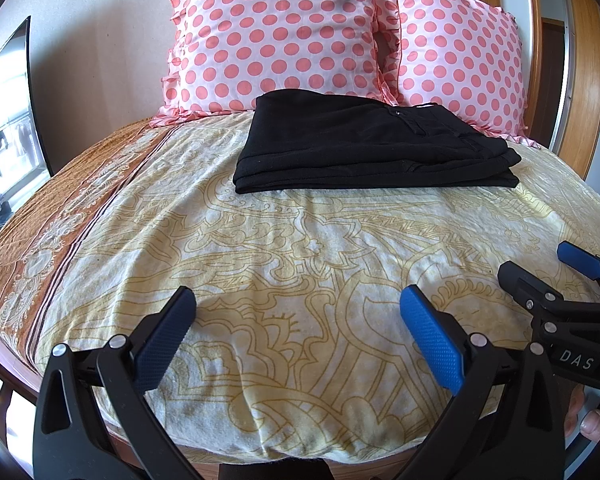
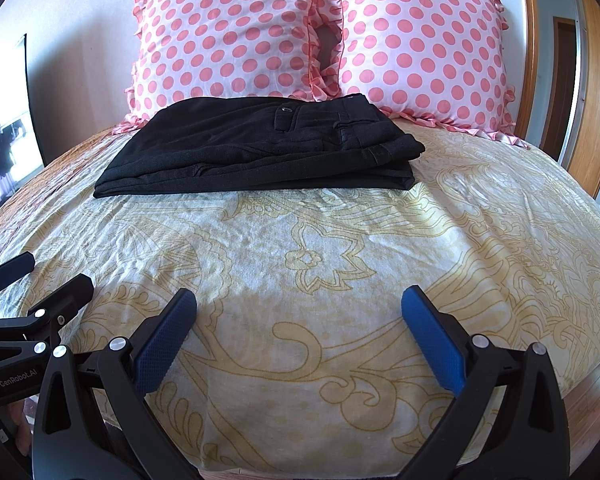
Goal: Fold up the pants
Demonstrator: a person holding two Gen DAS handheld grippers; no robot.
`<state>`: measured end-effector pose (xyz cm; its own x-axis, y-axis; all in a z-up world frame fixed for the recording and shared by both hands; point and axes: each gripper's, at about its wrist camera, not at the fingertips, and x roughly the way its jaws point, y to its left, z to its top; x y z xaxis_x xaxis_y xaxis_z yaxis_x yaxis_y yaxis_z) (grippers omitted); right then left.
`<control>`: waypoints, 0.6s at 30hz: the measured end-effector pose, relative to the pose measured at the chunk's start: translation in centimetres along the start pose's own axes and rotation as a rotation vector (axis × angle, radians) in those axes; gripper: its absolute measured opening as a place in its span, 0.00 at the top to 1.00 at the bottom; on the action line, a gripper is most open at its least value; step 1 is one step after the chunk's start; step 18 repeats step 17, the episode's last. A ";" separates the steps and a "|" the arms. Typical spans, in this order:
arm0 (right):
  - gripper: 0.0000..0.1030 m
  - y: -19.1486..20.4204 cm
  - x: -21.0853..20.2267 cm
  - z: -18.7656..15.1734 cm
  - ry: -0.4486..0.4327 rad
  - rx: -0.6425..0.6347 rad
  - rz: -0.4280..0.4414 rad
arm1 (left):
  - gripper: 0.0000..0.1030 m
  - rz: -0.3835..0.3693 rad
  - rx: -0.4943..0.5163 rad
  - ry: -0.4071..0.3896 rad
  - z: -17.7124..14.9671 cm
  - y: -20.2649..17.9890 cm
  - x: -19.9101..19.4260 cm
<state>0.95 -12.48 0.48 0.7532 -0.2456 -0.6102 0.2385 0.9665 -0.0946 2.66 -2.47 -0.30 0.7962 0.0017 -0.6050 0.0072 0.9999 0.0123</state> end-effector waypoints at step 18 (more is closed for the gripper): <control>0.01 0.0 0.0 0.0 -0.001 0.001 -0.001 | 0.02 0.002 -0.001 -0.004 0.0 -0.1 -0.1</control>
